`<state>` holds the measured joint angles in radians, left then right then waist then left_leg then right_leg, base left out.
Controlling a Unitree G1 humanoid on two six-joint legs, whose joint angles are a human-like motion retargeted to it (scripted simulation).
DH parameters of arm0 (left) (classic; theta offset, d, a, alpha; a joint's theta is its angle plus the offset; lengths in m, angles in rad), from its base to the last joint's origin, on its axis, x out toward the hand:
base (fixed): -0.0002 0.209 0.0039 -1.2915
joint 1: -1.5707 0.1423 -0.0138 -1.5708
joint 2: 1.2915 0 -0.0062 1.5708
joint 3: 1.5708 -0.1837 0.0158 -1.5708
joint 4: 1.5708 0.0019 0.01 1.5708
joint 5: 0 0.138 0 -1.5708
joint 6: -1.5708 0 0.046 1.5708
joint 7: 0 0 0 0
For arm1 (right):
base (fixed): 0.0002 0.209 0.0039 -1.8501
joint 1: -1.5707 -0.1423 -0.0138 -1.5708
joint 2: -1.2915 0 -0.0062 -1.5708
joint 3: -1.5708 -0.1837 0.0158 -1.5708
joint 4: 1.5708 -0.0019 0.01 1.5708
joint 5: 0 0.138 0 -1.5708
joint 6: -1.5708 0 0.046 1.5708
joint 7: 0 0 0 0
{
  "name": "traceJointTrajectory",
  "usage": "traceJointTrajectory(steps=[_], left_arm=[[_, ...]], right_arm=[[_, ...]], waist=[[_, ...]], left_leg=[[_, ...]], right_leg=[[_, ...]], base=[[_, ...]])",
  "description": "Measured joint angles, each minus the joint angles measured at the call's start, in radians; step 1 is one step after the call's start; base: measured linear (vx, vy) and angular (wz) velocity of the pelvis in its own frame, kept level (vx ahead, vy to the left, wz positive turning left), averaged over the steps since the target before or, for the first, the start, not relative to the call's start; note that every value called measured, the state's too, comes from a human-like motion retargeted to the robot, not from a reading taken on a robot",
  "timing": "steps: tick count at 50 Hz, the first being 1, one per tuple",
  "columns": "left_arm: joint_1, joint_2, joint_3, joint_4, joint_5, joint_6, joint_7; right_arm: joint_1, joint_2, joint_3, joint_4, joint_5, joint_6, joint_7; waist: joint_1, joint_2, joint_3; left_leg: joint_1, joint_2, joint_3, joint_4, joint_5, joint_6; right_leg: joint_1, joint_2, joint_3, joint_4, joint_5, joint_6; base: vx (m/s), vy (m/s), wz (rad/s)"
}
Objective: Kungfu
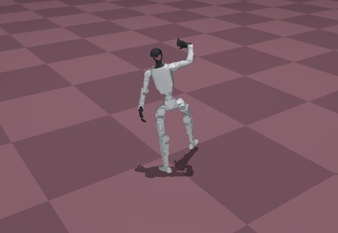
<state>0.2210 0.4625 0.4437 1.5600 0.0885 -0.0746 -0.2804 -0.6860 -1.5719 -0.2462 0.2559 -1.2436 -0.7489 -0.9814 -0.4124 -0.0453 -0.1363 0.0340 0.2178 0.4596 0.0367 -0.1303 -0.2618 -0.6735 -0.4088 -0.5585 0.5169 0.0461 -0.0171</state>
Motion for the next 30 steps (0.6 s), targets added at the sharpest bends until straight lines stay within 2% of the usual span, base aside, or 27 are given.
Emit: traceJointTrajectory(steps=[3, 5, 6, 7, 8, 10, 13, 15, 20, 24, 25, 30], left_arm=[[-0.001, 0.031, -0.023, -0.003, 0.031, -0.002, -0.036], [0.011, 0.065, -0.046, -0.003, 0.082, -0.002, -0.044], [0.020, 0.085, -0.060, -0.005, 0.117, -0.006, -0.037], [0.026, 0.104, -0.076, -0.006, 0.154, -0.010, -0.027], [0.023, 0.120, -0.094, -0.006, 0.194, -0.016, -0.012], [0.026, 0.140, -0.120, -0.013, 0.277, -0.022, 0.031], [0.066, 0.129, -0.111, -0.030, 0.395, -0.033, 0.117], [0.112, 0.111, -0.086, -0.036, 0.434, -0.046, 0.158], [0.219, 0.063, -0.021, 0.000, 0.444, -0.039, 0.173], [0.289, 0.022, 0.034, 0.029, 0.452, -0.016, 0.153], [0.300, 0.013, 0.046, 0.036, 0.454, -0.010, 0.153], [0.309, -0.015, 0.081, 0.096, 0.435, 0.021, 0.180]], right_arm=[[-0.032, 0.012, 0.027, -0.027, -0.010, 0.005, -0.007], [-0.049, 0.022, 0.049, -0.033, -0.021, 0.004, -0.010], [-0.054, 0.031, 0.060, -0.032, -0.031, 0.006, -0.014], [-0.059, 0.039, 0.071, -0.029, -0.042, 0.008, -0.019], [-0.067, 0.044, 0.080, -0.024, -0.055, 0.010, -0.027], [-0.085, 0.058, 0.102, -0.016, -0.081, 0.012, -0.037], [-0.133, 0.089, 0.160, -0.005, -0.096, 0.013, -0.040], [-0.181, 0.121, 0.216, -0.007, -0.084, 0.008, -0.043], [-0.361, 0.199, 0.383, 0.018, -0.054, -0.005, -0.021], [-0.478, 0.246, 0.480, 0.054, -0.032, -0.024, -0.004], [-0.501, 0.255, 0.496, 0.061, -0.031, -0.028, -0.002], [-0.563, 0.301, 0.545, 0.070, -0.035, -0.036, -0.007]], waist=[[-0.047, 0.001, -0.023], [-0.066, 0.005, -0.034], [-0.053, 0.001, -0.025], [-0.037, -0.014, -0.018], [-0.014, -0.049, -0.014], [0.086, -0.113, -0.004], [0.231, -0.186, 0.004], [0.263, -0.217, 0.004], [0.270, -0.222, 0.022], [0.346, -0.229, 0.051], [0.377, -0.231, 0.060], [0.524, -0.199, 0.106]], left_leg=[[-0.004, 0.015, 0.003, 0.013, 0.152, 0.000], [0.014, 0.082, -0.002, 0.037, 0.272, 0.000], [0.024, 0.143, -0.040, 0.093, 0.322, 0.023], [0.017, 0.182, -0.093, 0.167, 0.366, 0.075], [-0.023, 0.175, -0.179, 0.281, 0.396, 0.185], [-0.091, 0.107, -0.335, 0.496, 0.425, 0.317], [-0.202, -0.137, -0.545, 0.787, 0.281, 0.199], [-0.285, -0.260, -0.588, 0.903, 0.200, 0.151], [-0.518, -0.195, -0.413, 0.926, 0.021, 0.243], [-0.635, -0.285, -0.491, 0.705, 0.020, 0.197], [-0.653, -0.283, -0.499, 0.629, 0.037, 0.185], [-0.642, -0.193, -0.567, 0.203, 0.032, 0.196]], right_leg=[[-0.034, 0.020, 0.044, 0.076, -0.133, -0.029], [-0.036, 0.103, 0.101, 0.105, -0.227, -0.040], [-0.002, 0.164, 0.111, 0.095, -0.264, -0.055], [0.032, 0.210, 0.128, 0.080, -0.293, -0.067], [0.067, 0.226, 0.161, 0.057, -0.306, -0.073], [0.126, 0.291, 0.259, 0.011, -0.320, -0.085], [0.210, 0.350, 0.382, -0.055, -0.316, -0.092], [0.273, 0.358, 0.422, -0.100, -0.314, -0.095], [0.437, 0.417, 0.474, -0.236, -0.301, -0.113], [0.569, 0.488, 0.574, -0.311, -0.312, -0.137], [0.600, 0.506, 0.605, -0.319, -0.319, -0.144], [0.754, 0.591, 0.758, -0.299, -0.375, -0.156]], base=[[-0.15, -0.70, -0.14], [0.01, -1.24, -0.38], [0.11, -1.04, -0.76], [0.09, -0.99, -1.06], [0.04, -1.01, -1.48], [0.05, -0.85, -2.33], [0.19, -0.56, -2.62], [0.27, -0.47, -1.65], [0.30, -0.57, -1.14], [0.36, -0.55, -1.95], [0.42, -0.48, -2.40], [0.66, -0.44, -2.34]])
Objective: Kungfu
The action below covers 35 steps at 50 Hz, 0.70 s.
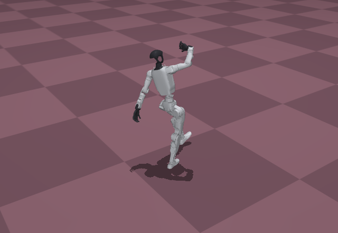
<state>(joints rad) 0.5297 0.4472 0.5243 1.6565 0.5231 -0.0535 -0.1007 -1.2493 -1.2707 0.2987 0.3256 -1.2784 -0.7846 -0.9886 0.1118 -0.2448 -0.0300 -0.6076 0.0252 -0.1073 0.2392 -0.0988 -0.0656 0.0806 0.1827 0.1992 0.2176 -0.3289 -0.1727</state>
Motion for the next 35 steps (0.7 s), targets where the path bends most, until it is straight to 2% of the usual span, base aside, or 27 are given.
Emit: traceJointTrajectory(steps=[2, 5, 7, 8, 10, 13, 14, 15, 16, 18, 20, 23, 25, 27, 31, 35], left_arm=[[-0.015, 0.000, -0.008, 0.026, -0.034, 0.012, 0.014], [-0.065, 0.006, -0.049, 0.044, -0.092, 0.035, 0.057], [-0.125, 0.018, -0.109, 0.044, -0.102, 0.050, 0.091], [-0.163, 0.025, -0.139, 0.044, -0.093, 0.065, 0.111], [-0.264, 0.033, -0.191, 0.044, -0.070, 0.108, 0.131], [-0.597, 0.072, -0.261, 0.038, 0.031, 0.117, 0.143], [-0.715, 0.098, -0.290, 0.010, 0.057, 0.118, 0.150], [-0.828, 0.128, -0.317, -0.031, 0.077, 0.120, 0.160], [-0.926, 0.138, -0.323, -0.086, 0.091, 0.121, 0.173], [-1.128, 0.149, -0.344, -0.183, 0.087, 0.125, 0.188], [-1.320, 0.160, -0.407, -0.259, -0.014, 0.125, 0.198], [-1.588, 0.195, -0.529, -0.378, -0.215, 0.134, 0.184], [-1.716, 0.189, -0.566, -0.467, -0.260, 0.152, 0.166], [-1.823, 0.194, -0.625, -0.560, -0.258, 0.165, 0.170], [-2.006, 0.209, -0.753, -0.707, -0.151, 0.201, 0.245], [-2.108, 0.183, -0.832, -0.776, -0.037, 0.229, 0.264]], right_arm=[[-0.017, 0.029, 0.014, 0.000, 0.000, -0.004, -0.004], [-0.051, 0.075, 0.041, 0.000, -0.002, -0.011, -0.004], [-0.071, 0.091, 0.061, -0.012, -0.013, -0.026, 0.002], [-0.064, 0.103, 0.059, -0.028, -0.027, -0.035, 0.010], [-0.045, 0.163, 0.073, -0.064, -0.043, -0.034, 0.014], [-0.095, 0.203, 0.132, -0.052, -0.074, -0.047, -0.011], [-0.102, 0.210, 0.134, -0.048, -0.097, -0.041, -0.010], [-0.106, 0.219, 0.132, -0.046, -0.122, -0.029, -0.005], [-0.105, 0.232, 0.131, -0.044, -0.132, -0.016, -0.007], [-0.107, 0.260, 0.134, -0.038, -0.136, -0.009, -0.019], [-0.127, 0.300, 0.149, -0.037, -0.130, -0.019, -0.023], [-0.208, 0.358, 0.187, -0.032, -0.114, -0.021, -0.006], [-0.239, 0.391, 0.219, -0.035, -0.098, -0.026, -0.001], [-0.254, 0.417, 0.238, -0.049, -0.096, -0.023, -0.011], [-0.270, 0.452, 0.257, -0.071, -0.122, 0.023, -0.040], [-0.268, 0.492, 0.251, -0.077, -0.145, 0.162, -0.061]], waist=[[0.046, 0.012, 0.017], [0.079, 0.036, 0.037], [0.095, 0.054, 0.013], [0.093, 0.057, -0.022], [0.030, 0.051, -0.112], [0.084, 0.051, -0.073], [0.095, 0.065, -0.070], [0.105, 0.083, -0.074], [0.112, 0.081, -0.081], [0.123, 0.078, -0.098], [0.110, 0.078, -0.113], [0.094, 0.097, -0.120], [0.069, 0.086, -0.132], [0.062, 0.072, -0.130], [0.065, 0.087, -0.147], [0.027, 0.121, -0.162]], left_leg=[[0.047, 0.017, -0.087, -0.121, -0.018, -0.012], [0.117, 0.049, -0.062, -0.136, -0.037, -0.047], [0.133, 0.057, 0.004, -0.071, 0.049, -0.066], [0.129, 0.051, -0.015, -0.047, 0.137, -0.084], [0.023, -0.010, -0.094, 0.107, 0.143, -0.103], [0.047, -0.017, -0.022, 0.178, 0.094, -0.047], [0.040, 0.028, -0.031, 0.214, 0.062, -0.056], [0.023, 0.093, -0.052, 0.261, 0.025, -0.078], [0.020, 0.111, -0.058, 0.269, 0.015, -0.085], [0.023, 0.135, -0.050, 0.260, 0.008, -0.084], [0.025, 0.169, -0.013, 0.245, 0.006, -0.085], [0.062, 0.168, 0.070, 0.201, 0.001, -0.035], [0.118, 0.099, 0.148, 0.168, -0.015, 0.018], [0.195, 0.061, 0.230, 0.135, -0.034, 0.044], [0.312, 0.090, 0.369, 0.078, -0.058, 0.047], [0.421, 0.107, 0.479, 0.017, -0.061, 0.042]], right_leg=[[0.062, 0.010, 0.039, 0.024, -0.016, 0.005], [0.144, -0.003, 0.051, 0.067, -0.028, 0.042], [0.171, -0.027, 0.054, 0.094, -0.019, 0.091], [0.169, -0.043, 0.054, 0.105, 0.002, 0.121], [0.134, -0.093, 0.021, 0.123, 0.086, 0.213], [0.131, -0.182, -0.020, 0.163, 0.183, 0.407], [0.127, -0.147, -0.066, 0.163, 0.205, 0.431], [0.117, -0.084, -0.117, 0.166, 0.226, 0.434], [0.095, -0.072, -0.159, 0.182, 0.241, 0.434], [0.050, -0.083, -0.257, 0.183, 0.259, 0.434], [0.011, -0.098, -0.365, 0.135, 0.366, 0.434], [-0.006, -0.190, -0.526, 0.107, 0.464, 0.434], [0.033, -0.311, -0.621, 0.043, 0.515, 0.434], [0.078, -0.403, -0.709, 0.020, 0.517, 0.419], [0.094, -0.464, -0.757, -0.010, 0.540, 0.367], [0.066, -0.506, -0.719, 0.002, 0.564, 0.327]], base=[[0.81, -0.32, -2.14], [0.92, -0.17, -1.73], [1.02, 0.03, -1.52], [1.09, 0.12, -1.16], [0.84, 0.18, -0.77], [0.40, 0.05, -0.97], [0.29, -0.45, -0.56], [0.37, -0.64, -0.79], [0.44, -0.57, -0.92], [0.36, -0.27, -0.98], [0.05, -0.15, -0.98], [-0.04, 0.35, -1.09], [0.17, 0.59, -0.64], [0.24, 0.36, -0.86], [0.12, 0.12, -1.41], [-0.03, 0.05, -1.58]])
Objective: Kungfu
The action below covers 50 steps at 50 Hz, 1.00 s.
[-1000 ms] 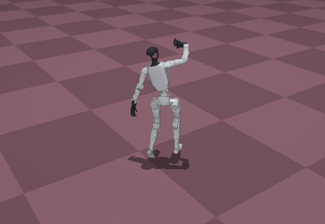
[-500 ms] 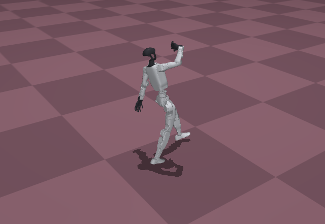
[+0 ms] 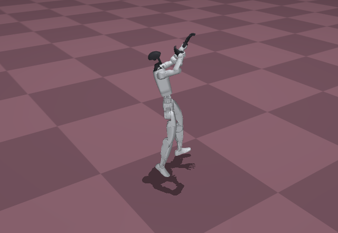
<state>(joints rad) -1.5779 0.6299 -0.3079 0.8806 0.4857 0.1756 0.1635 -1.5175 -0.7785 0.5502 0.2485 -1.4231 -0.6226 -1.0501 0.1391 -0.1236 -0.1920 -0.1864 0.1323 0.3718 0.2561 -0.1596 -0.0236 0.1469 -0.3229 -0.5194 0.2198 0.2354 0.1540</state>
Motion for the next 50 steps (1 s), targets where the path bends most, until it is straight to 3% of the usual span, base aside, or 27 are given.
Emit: traceJointTrajectory(steps=[5, 10, 12, 17, 22, 25, 27, 29, 35, 39, 42, 45, 50], left_arm=[[0.015, -0.023, -0.089, -0.098, 0.040, 0.020, -0.199], [0.079, 0.018, -0.188, -0.181, 0.219, -0.027, -0.374], [0.113, 0.040, -0.218, -0.187, 0.324, -0.065, -0.417], [0.251, 0.090, -0.260, -0.248, 0.480, -0.095, -0.575], [0.463, 0.095, -0.228, -0.274, 0.591, -0.198, -0.785], [0.617, 0.062, -0.212, -0.244, 0.599, -0.230, -0.908], [0.709, 0.046, -0.214, -0.214, 0.590, -0.247, -0.974], [0.798, 0.022, -0.205, -0.170, 0.603, -0.274, -1.019], [1.045, -0.119, -0.222, 0.074, 0.702, -0.310, -1.092], [1.199, -0.227, -0.262, 0.232, 0.809, -0.295, -1.190], [1.302, -0.284, -0.275, 0.306, 0.840, -0.294, -1.246], [1.363, -0.331, -0.270, 0.374, 0.859, -0.274, -1.279], [1.357, -0.361, -0.284, 0.419, 0.874, -0.249, -1.322]], right_arm=[[0.061, 0.027, -0.054, -0.001, 0.041, 0.140, 0.071], [0.145, 0.063, -0.106, 0.017, 0.130, 0.172, 0.330], [0.186, 0.087, -0.111, 0.022, 0.186, 0.145, 0.406], [0.292, 0.121, -0.090, 0.020, 0.072, 0.161, 0.309], [0.390, 0.231, -0.048, 0.117, 0.045, 0.098, 0.279], [0.481, 0.311, -0.029, 0.189, 0.083, 0.050, 0.320], [0.536, 0.358, -0.018, 0.245, 0.099, 0.008, 0.328], [0.587, 0.409, -0.008, 0.315, 0.116, -0.033, 0.325], [0.820, 0.589, 0.013, 0.561, 0.138, -0.251, 0.263], [0.941, 0.666, 0.088, 0.685, 0.147, -0.393, 0.207], [1.022, 0.706, 0.147, 0.722, 0.132, -0.405, 0.192], [1.107, 0.773, 0.160, 0.779, 0.082, -0.403, 0.176], [1.077, 0.735, 0.181, 0.778, 0.058, -0.445, 0.151]], waist=[[-0.046, 0.055, -0.025], [-0.116, 0.100, -0.033], [-0.165, 0.105, -0.024], [-0.278, 0.153, 0.013], [-0.346, 0.200, 0.049], [-0.380, 0.226, 0.053], [-0.398, 0.250, 0.076], [-0.383, 0.284, 0.110], [-0.319, 0.378, 0.196], [-0.358, 0.424, 0.267], [-0.353, 0.427, 0.322], [-0.342, 0.436, 0.360], [-0.350, 0.436, 0.379]], left_leg=[[0.126, 0.033, 0.151, -0.085, 0.012, -0.023], [0.216, 0.047, 0.268, -0.153, 0.012, -0.065], [0.233, 0.043, 0.289, -0.156, -0.008, -0.078], [0.245, 0.061, 0.289, -0.143, -0.019, -0.071], [0.265, 0.071, 0.347, -0.146, 0.058, -0.091], [0.253, 0.063, 0.324, -0.131, 0.065, -0.080], [0.231, 0.041, 0.183, -0.107, 0.063, -0.036], [0.222, 0.013, 0.020, -0.092, 0.068, -0.057], [0.226, -0.093, -0.313, -0.072, 0.009, -0.048], [0.222, -0.114, -0.375, -0.071, -0.043, -0.095], [0.240, -0.131, -0.385, -0.072, -0.098, -0.136], [0.250, -0.139, -0.404, -0.072, -0.158, -0.165], [0.234, -0.127, -0.359, -0.085, -0.216, -0.156]], right_leg=[[-0.076, -0.041, -0.064, 0.042, -0.052, -0.084], [-0.163, -0.034, -0.125, 0.053, -0.204, -0.143], [-0.212, -0.017, -0.039, 0.065, -0.270, -0.120], [-0.359, 0.047, 0.171, 0.135, -0.378, -0.103], [-0.494, 0.102, 0.274, 0.188, -0.462, -0.114], [-0.587, 0.139, 0.365, 0.217, -0.513, -0.112], [-0.634, 0.146, 0.399, 0.230, -0.529, -0.101], [-0.693, 0.188, 0.448, 0.244, -0.538, -0.100], [-0.863, 0.303, 0.556, 0.263, -0.548, -0.115], [-0.964, 0.410, 0.683, 0.263, -0.423, -0.093], [-1.023, 0.492, 0.727, 0.260, -0.274, -0.078], [-1.074, 0.559, 0.732, 0.267, -0.188, -0.089], [-1.103, 0.546, 0.718, 0.273, -0.176, -0.098]], base=[[-0.20, -0.10, -2.01], [-0.47, -0.35, -2.25], [-0.59, -0.41, -2.01], [-0.64, -0.35, -1.83], [-0.70, -0.32, -2.07], [-0.55, -0.21, -1.83], [-0.63, -0.15, -1.82], [-0.53, 0.17, -2.48], [-0.40, 0.12, -2.72], [-0.22, 0.16, -1.92], [-0.12, 0.05, -2.08], [-0.09, 0.03, -1.48], [-0.06, -0.01, 0.21]])
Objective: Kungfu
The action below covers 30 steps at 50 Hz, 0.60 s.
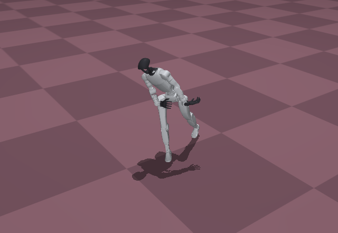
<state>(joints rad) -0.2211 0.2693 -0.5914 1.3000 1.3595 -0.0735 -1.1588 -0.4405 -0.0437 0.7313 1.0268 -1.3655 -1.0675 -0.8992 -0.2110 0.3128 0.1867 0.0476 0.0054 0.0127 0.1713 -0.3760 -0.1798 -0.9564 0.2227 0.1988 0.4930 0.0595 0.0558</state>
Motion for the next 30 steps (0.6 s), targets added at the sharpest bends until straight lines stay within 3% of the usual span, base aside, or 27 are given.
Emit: traceJointTrajectory(steps=[5, 10, 13, 15, 19, 23, 26, 28, 30], left_arm=[[-0.073, 0.016, -0.001, -0.030, -0.035, -0.008, 0.057], [-0.130, 0.029, 0.016, -0.045, -0.092, 0.038, 0.211], [-0.160, 0.033, 0.022, -0.019, -0.239, 0.056, 0.386], [-0.164, 0.019, 0.046, 0.015, -0.326, 0.072, 0.514], [-0.134, 0.033, 0.098, 0.014, -0.514, 0.054, 0.613], [-0.095, 0.052, 0.190, 0.003, -0.657, -0.012, 0.576], [-0.086, 0.078, 0.253, -0.028, -0.799, -0.065, 0.468], [-0.085, 0.091, 0.292, -0.058, -0.906, -0.083, 0.392], [-0.092, 0.094, 0.331, -0.091, -1.015, -0.086, 0.328]], right_arm=[[-0.020, -0.027, -0.050, -0.016, 0.054, 0.003, -0.027], [-0.066, -0.051, -0.119, -0.010, 0.073, -0.004, 0.064], [-0.107, -0.075, -0.151, 0.015, 0.257, -0.056, 0.394], [-0.121, -0.089, -0.177, -0.025, 0.548, 0.002, 0.718], [-0.093, -0.133, -0.244, -0.144, 0.891, 0.049, 0.904], [-0.014, -0.177, -0.344, -0.251, 1.153, 0.098, 0.929], [0.081, -0.218, -0.435, -0.339, 1.391, 0.184, 1.012], [0.152, -0.258, -0.499, -0.393, 1.543, 0.246, 1.069], [0.232, -0.306, -0.568, -0.436, 1.666, 0.295, 1.117]], waist=[[-0.014, 0.004, 0.005], [-0.029, -0.013, -0.009], [-0.048, -0.039, -0.015], [-0.064, -0.061, -0.018], [-0.066, -0.103, -0.043], [-0.054, -0.151, -0.066], [-0.042, -0.190, -0.077], [-0.032, -0.216, -0.083], [-0.014, -0.238, -0.087]], left_leg=[[-0.019, 0.026, -0.025, -0.003, 0.027, 0.011], [-0.023, 0.061, -0.057, -0.017, 0.125, 0.002], [-0.023, 0.079, -0.043, -0.019, 0.183, 0.005], [-0.023, 0.091, -0.028, -0.017, 0.215, 0.002], [-0.022, 0.120, 0.064, -0.005, 0.257, -0.012], [-0.008, 0.151, 0.241, -0.002, 0.261, -0.007], [0.014, 0.166, 0.364, -0.014, 0.228, 0.022], [0.016, 0.163, 0.359, -0.013, 0.198, 0.048], [0.001, 0.143, 0.255, 0.006, 0.176, 0.050]], right_leg=[[0.036, -0.052, 0.002, -0.007, -0.011, -0.022], [0.114, -0.188, -0.123, -0.015, -0.039, -0.048], [0.186, -0.278, -0.199, -0.016, -0.064, -0.050], [0.243, -0.329, -0.241, -0.022, -0.079, -0.041], [0.374, -0.415, -0.347, -0.068, -0.079, -0.014], [0.511, -0.493, -0.475, -0.111, -0.054, 0.024], [0.613, -0.546, -0.570, -0.134, -0.021, 0.064], [0.678, -0.572, -0.614, -0.158, 0.016, 0.091], [0.736, -0.584, -0.640, -0.190, 0.066, 0.116]], base=[[0.05, -0.01, 1.20], [0.10, -0.08, 1.65], [0.21, 0.00, 1.91], [0.26, 0.01, 1.99], [0.35, -0.01, 1.77], [0.53, 0.08, 1.71], [0.64, 0.17, 1.85], [0.75, 0.39, 1.78], [0.77, 0.47, 1.50]])
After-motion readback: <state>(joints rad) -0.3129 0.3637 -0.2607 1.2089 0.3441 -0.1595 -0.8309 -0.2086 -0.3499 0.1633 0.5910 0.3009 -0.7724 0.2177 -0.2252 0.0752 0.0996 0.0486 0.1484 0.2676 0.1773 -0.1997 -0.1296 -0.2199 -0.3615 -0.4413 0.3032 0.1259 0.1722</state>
